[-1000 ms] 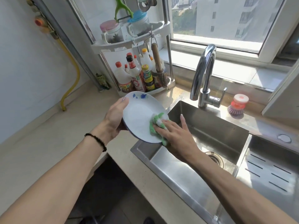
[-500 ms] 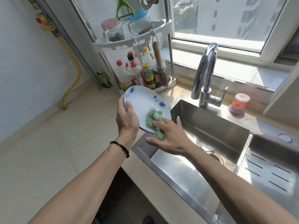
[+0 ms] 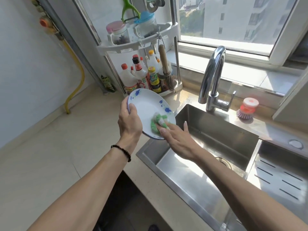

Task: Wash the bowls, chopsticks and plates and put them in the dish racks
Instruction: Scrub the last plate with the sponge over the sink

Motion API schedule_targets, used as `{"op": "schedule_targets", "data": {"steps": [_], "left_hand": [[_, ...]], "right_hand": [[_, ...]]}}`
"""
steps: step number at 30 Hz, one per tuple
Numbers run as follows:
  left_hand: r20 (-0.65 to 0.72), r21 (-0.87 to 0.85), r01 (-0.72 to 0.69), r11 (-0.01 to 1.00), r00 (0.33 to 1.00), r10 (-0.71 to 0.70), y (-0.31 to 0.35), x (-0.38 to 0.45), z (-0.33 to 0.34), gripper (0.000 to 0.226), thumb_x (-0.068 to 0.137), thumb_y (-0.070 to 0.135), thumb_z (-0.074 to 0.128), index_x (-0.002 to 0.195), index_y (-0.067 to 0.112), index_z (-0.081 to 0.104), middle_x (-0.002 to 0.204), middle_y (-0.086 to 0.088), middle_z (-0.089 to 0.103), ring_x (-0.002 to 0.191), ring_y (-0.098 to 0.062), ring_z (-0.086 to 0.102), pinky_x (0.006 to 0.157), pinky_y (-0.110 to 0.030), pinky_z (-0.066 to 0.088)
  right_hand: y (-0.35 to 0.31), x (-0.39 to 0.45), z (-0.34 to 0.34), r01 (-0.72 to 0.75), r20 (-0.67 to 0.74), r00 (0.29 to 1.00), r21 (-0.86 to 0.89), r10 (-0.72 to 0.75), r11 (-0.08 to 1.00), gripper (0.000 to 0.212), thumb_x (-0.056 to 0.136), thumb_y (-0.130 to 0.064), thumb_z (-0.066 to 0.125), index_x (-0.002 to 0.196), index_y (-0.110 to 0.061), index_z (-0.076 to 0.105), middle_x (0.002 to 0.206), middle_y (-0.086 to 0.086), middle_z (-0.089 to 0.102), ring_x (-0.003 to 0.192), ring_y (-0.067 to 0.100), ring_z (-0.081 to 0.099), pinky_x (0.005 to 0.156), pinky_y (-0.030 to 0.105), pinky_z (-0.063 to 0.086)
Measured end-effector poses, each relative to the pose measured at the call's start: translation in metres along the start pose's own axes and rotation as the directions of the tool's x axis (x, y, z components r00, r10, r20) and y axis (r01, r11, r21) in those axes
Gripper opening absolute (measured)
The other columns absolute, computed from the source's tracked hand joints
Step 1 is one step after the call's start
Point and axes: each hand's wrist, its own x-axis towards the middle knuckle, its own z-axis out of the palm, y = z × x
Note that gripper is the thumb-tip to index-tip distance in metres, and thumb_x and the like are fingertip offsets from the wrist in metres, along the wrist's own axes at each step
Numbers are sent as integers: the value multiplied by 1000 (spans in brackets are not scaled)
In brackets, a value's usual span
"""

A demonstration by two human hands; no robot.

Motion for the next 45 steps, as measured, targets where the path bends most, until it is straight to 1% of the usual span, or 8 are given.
{"op": "schedule_targets", "data": {"steps": [10, 18, 27, 31, 36, 39, 42, 45], "left_hand": [[382, -118, 349, 930, 880, -282, -1, -4, -23, 31, 110, 30, 34, 108, 30, 65, 106, -3, 76, 86, -23, 74, 81, -50, 57], [190, -137, 321, 937, 937, -293, 6, 8, -28, 30, 109, 35, 35, 119, 26, 62, 104, -6, 72, 79, -24, 70, 44, -27, 51], [577, -47, 484, 874, 727, -372, 5, -3, -22, 34, 110, 35, 29, 124, 25, 59, 111, -11, 75, 97, -31, 74, 82, -51, 60], [466, -66, 437, 897, 808, -360, 0, 1, -25, 36, 110, 33, 31, 123, 21, 62, 107, -11, 75, 96, -33, 72, 88, -56, 55], [260, -106, 419, 902, 887, -382, -6, 15, -22, 32, 109, 36, 35, 99, 27, 65, 103, -7, 71, 88, -29, 69, 71, -46, 60], [419, -90, 502, 860, 802, -425, -12, 19, -21, 31, 109, 35, 35, 115, 27, 63, 108, -7, 72, 95, -30, 69, 79, -48, 59], [362, 413, 139, 900, 882, -302, -22, 23, -21, 37, 106, 43, 30, 124, 25, 56, 118, -10, 66, 104, -30, 63, 83, -46, 56], [603, 678, -471, 564, 796, -61, -36, 13, -29, 75, 90, 77, 13, 127, 33, 61, 155, -9, 43, 149, -28, 28, 119, -51, 21]], "right_hand": [[13, 37, -39, 54, 32, 999, -457, -44, 888, 74, 91, -69, -4, 157, -36, 3, 161, -6, -24, 151, 9, -20, 116, 46, -26], [6, -1, -25, 159, 136, 984, -367, -116, 916, 107, 73, -87, -15, 158, -30, 13, 167, -1, 1, 154, 14, 0, 114, 44, -28], [-1, 24, -30, 241, 166, 967, -342, -194, 908, 83, 86, -74, -9, 157, -37, 14, 162, -8, -10, 153, 8, -10, 116, 52, -26], [22, 17, -42, 150, 136, 985, -396, -104, 906, 92, 83, -77, -12, 156, -34, 24, 164, -6, -6, 154, 9, -8, 116, 52, -26], [28, -16, -23, 135, 128, 988, -429, -87, 893, 82, 83, -78, 35, 147, -28, 47, 151, 5, 44, 143, 25, 31, 123, 59, 6], [37, -14, -16, 234, -66, 926, -675, -373, 700, 25, 77, -20, 68, 102, -19, 70, 87, 5, 62, 82, 27, 59, 93, 51, 53], [37, -11, -25, 324, -129, 836, -668, -533, 670, 21, 78, -12, 44, 77, -15, 65, 70, 5, 56, 61, 24, 51, 57, 32, 49], [31, -9, -34, 400, -34, 815, -690, -579, 603, 7, 75, -11, 61, 77, -15, 66, 68, 6, 57, 60, 23, 53, 49, 25, 32]]}}
